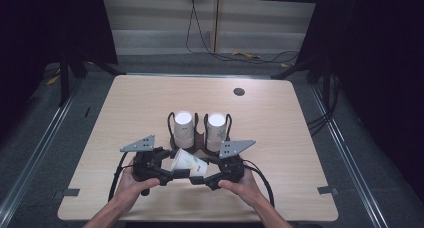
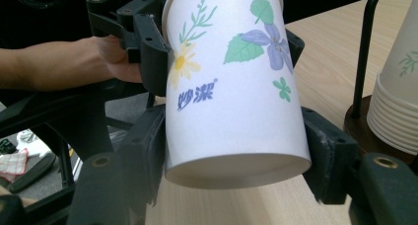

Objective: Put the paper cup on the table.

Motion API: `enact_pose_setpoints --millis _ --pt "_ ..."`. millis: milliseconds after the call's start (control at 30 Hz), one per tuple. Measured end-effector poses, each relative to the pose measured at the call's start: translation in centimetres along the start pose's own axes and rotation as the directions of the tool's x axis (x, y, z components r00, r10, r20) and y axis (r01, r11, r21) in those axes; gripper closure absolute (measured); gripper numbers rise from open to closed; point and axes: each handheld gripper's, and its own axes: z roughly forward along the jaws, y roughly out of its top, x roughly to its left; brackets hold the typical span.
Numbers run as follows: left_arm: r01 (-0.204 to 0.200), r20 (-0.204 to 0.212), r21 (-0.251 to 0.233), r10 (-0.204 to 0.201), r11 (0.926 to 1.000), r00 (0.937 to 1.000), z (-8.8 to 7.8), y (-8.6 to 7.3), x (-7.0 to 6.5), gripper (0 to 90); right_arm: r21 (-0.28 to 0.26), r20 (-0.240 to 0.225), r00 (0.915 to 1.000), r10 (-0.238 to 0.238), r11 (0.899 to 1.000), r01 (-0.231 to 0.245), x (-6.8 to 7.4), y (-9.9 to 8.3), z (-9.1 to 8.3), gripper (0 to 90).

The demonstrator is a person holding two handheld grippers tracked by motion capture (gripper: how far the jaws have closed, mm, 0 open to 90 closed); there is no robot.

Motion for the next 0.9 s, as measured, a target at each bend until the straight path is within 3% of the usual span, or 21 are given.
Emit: enact_pose_setpoints --millis 367,433,633,733,900 --pt "-0.008 0.000 0.006 0.008 0.9999 1.0000 0.0 0.0 -0.1 26.4 0.041 0.016 0.9999 0.007 0.999 -0.007 -0.2 -0.3 0.4 27.0" --pt "-0.004 0.008 -0.012 0.004 0.9999 1.0000 -0.1 0.1 -0.1 26.4 0.049 0.014 0.9998 0.014 0.999 -0.015 -0.3 -0.3 0.5 24.5" --pt "-0.013 -0.027 -0.010 0.013 0.9999 0.9996 -0.4 0.3 0.1 26.4 0.068 0.043 0.9985 0.033 0.997 -0.036 -0.6 -0.6 0.6 16.9" --pt "-0.009 -0.030 -0.009 0.009 0.9999 0.9995 -0.6 0.5 0.2 26.4 0.081 0.050 0.9979 0.042 0.996 -0.046 -0.8 -0.7 0.6 16.6" --pt "-0.022 -0.080 0.006 0.022 0.9997 0.9965 -1.1 0.6 0.3 26.4 0.083 0.069 0.9965 0.047 0.995 -0.053 -1.0 -0.7 0.5 16.2"
